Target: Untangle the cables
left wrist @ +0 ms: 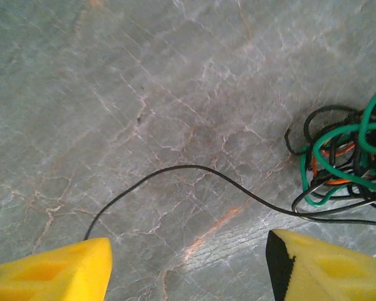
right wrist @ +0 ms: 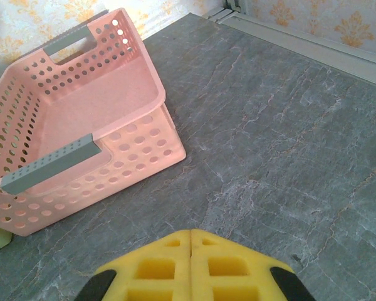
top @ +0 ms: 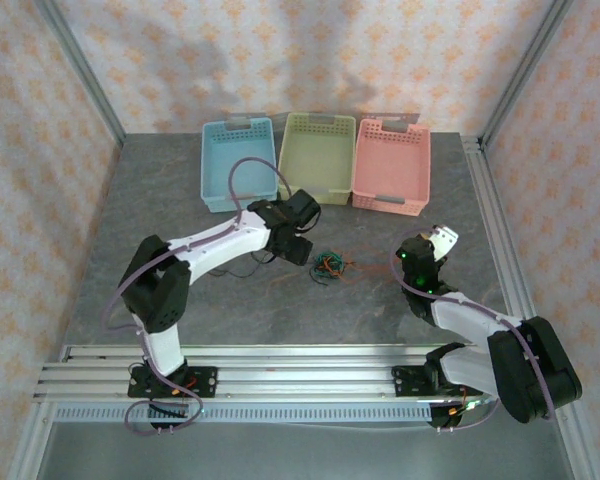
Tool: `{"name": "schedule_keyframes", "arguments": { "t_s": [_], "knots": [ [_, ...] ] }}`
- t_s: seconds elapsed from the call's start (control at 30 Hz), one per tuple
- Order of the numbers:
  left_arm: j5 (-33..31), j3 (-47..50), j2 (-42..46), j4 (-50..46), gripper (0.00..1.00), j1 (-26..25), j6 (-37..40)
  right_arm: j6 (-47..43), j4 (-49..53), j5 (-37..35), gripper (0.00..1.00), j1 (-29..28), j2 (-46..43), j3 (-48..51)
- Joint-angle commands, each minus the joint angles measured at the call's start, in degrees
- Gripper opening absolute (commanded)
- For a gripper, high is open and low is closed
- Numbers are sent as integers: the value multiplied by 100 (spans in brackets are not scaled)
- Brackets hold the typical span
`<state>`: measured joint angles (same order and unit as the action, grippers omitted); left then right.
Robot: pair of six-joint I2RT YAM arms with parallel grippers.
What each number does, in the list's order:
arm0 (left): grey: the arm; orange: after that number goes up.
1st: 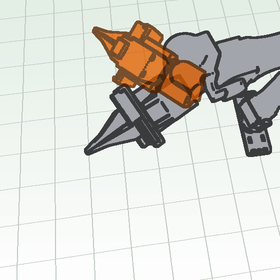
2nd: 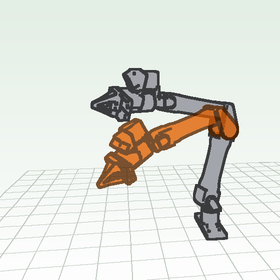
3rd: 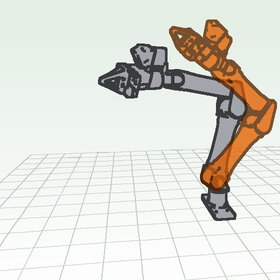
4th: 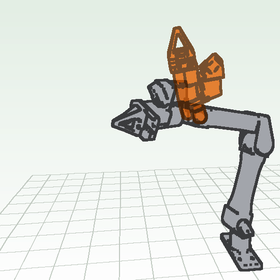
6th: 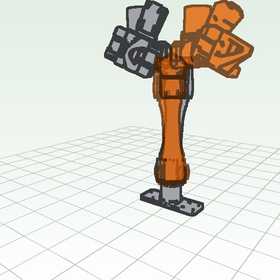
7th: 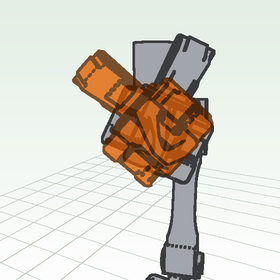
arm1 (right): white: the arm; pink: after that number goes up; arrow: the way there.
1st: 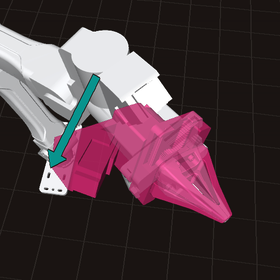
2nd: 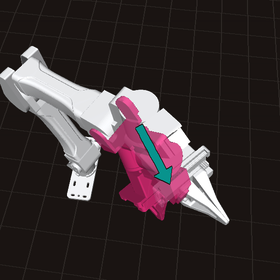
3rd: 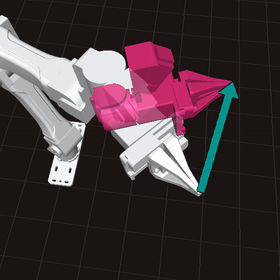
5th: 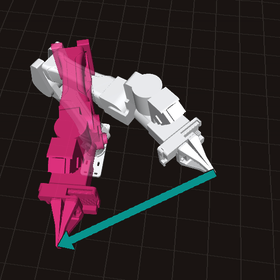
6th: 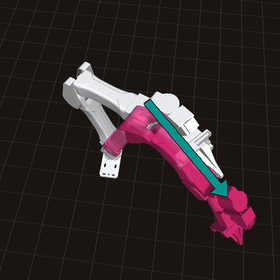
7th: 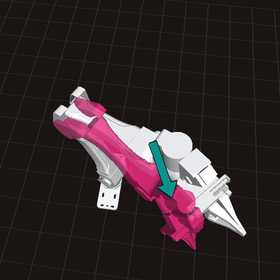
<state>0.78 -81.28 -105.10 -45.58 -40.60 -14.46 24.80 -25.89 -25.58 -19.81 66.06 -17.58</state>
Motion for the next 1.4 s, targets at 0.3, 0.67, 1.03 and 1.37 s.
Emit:
{"name": "schedule_keyframes", "arguments": {
  "t_s": [0.3, 0.67, 1.03, 1.37],
  "knots": [
    [-610, -957, -1016, -928, 63, -218, 885, -89, -136, -3, 0, 31, 63, -140],
    [-319, -983, -881, -856, 69, -273, 1244, -124, -156, 37, 0, 36, 50, -140],
    [-343, -938, -468, -1007, 68, -500, 1410, -146, -162, 53, 0, 35, 60, -140],
    [-224, -1154, -909, -996, 66, -497, 1489, -151, -171, 80, 0, 35, 79, -149]
  ]
}}
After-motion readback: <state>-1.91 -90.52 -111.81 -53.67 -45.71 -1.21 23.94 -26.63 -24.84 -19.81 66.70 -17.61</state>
